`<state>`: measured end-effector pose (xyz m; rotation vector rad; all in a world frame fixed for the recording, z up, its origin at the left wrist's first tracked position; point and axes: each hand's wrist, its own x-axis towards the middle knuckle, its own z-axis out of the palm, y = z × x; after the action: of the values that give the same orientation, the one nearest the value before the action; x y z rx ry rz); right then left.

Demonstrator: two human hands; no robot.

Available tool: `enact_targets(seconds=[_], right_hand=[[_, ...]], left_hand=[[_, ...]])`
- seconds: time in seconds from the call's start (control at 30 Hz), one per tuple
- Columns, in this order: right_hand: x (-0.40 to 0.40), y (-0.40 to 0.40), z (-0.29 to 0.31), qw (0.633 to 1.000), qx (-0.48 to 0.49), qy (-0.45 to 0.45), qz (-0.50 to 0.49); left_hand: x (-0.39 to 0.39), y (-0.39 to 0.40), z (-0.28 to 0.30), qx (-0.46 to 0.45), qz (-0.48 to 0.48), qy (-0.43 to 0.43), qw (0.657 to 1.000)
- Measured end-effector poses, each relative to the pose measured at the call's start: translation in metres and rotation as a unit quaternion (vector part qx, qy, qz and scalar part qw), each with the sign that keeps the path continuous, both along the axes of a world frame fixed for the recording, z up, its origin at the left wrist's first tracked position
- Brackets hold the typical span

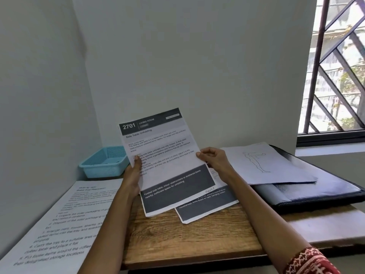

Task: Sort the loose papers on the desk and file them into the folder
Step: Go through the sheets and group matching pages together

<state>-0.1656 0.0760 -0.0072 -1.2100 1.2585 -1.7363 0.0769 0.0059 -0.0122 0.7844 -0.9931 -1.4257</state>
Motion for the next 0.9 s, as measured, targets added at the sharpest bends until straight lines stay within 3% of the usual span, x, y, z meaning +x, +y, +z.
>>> enact_targets(seconds=[0.33, 0.47, 0.57, 0.67, 0.8, 0.87, 0.9], right_hand=[[0.001, -0.001, -0.003, 0.998, -0.011, 0.032, -0.045], [0.000, -0.002, -0.006, 0.991, 0.022, 0.121, -0.061], [0.001, -0.006, -0.012, 0.955, 0.069, 0.277, -0.081], [-0.001, -0.011, -0.015, 0.901, 0.121, 0.404, -0.104], [-0.002, -0.005, -0.009, 0.897, 0.109, 0.408, -0.128], [-0.001, 0.000, -0.003, 0.907, 0.101, 0.389, -0.126], [0.001, 0.001, 0.000, 0.912, 0.095, 0.382, -0.118]], left_hand=[[-0.003, 0.003, -0.002, 0.000, -0.006, -0.034, 0.999], [-0.002, 0.001, -0.008, 0.060, -0.028, -0.060, 0.996], [0.001, -0.004, -0.016, 0.140, -0.037, -0.170, 0.975], [0.001, -0.006, -0.019, 0.139, -0.035, -0.265, 0.954], [0.001, 0.002, -0.019, 0.120, -0.050, -0.310, 0.942], [0.002, 0.005, -0.020, 0.041, 0.049, -0.404, 0.912], [0.002, 0.005, -0.018, -0.033, 0.153, -0.464, 0.872]])
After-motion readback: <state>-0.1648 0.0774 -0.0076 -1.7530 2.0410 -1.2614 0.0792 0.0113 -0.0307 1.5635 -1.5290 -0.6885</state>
